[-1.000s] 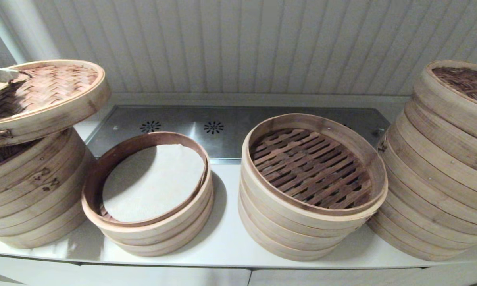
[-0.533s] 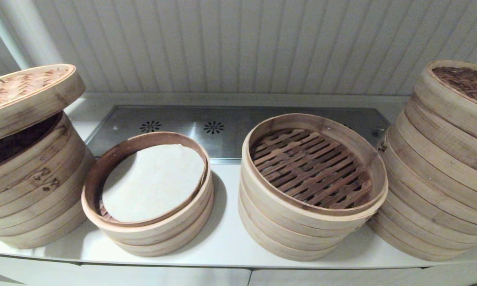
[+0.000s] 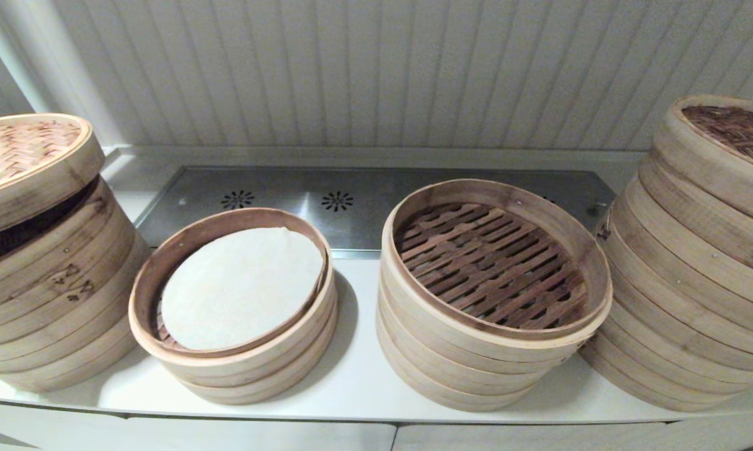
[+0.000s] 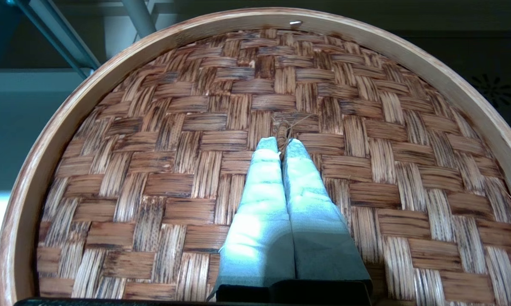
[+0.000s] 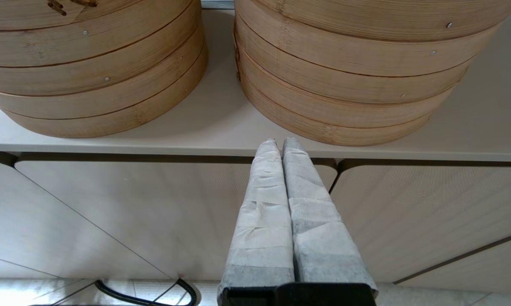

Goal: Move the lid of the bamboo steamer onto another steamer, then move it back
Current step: Put the steamer

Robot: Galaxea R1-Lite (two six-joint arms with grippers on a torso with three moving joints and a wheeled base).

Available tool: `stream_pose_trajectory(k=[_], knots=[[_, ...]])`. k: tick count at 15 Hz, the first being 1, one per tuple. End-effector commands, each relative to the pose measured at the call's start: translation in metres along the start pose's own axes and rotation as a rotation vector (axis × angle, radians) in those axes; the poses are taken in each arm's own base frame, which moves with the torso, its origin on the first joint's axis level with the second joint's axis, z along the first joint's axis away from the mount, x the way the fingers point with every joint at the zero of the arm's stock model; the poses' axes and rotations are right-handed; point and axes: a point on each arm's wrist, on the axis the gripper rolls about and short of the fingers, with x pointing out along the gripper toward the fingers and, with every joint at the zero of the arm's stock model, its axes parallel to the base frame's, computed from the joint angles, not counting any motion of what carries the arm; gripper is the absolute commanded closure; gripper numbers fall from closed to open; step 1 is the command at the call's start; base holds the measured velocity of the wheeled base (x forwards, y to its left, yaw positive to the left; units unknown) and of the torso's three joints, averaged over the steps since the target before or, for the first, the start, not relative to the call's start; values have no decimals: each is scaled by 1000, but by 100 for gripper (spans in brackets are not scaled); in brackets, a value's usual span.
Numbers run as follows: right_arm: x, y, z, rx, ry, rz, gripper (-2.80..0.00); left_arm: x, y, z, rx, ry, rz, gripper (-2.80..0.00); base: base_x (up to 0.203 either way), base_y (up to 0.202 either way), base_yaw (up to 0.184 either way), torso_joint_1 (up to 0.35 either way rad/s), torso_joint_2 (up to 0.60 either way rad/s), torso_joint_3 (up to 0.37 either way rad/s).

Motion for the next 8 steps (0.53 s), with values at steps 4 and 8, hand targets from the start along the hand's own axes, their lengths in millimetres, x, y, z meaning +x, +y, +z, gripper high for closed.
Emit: stream_pose_trajectory(k=[4, 8], knots=[[0, 0, 0, 0, 1, 1, 0, -1, 13, -12, -27, 26, 12, 0, 0, 0, 0, 0, 0, 0], [0, 0, 0, 0, 2, 2, 0, -2, 19, -21, -34, 23, -2, 0, 0, 0, 0, 0, 0, 0]])
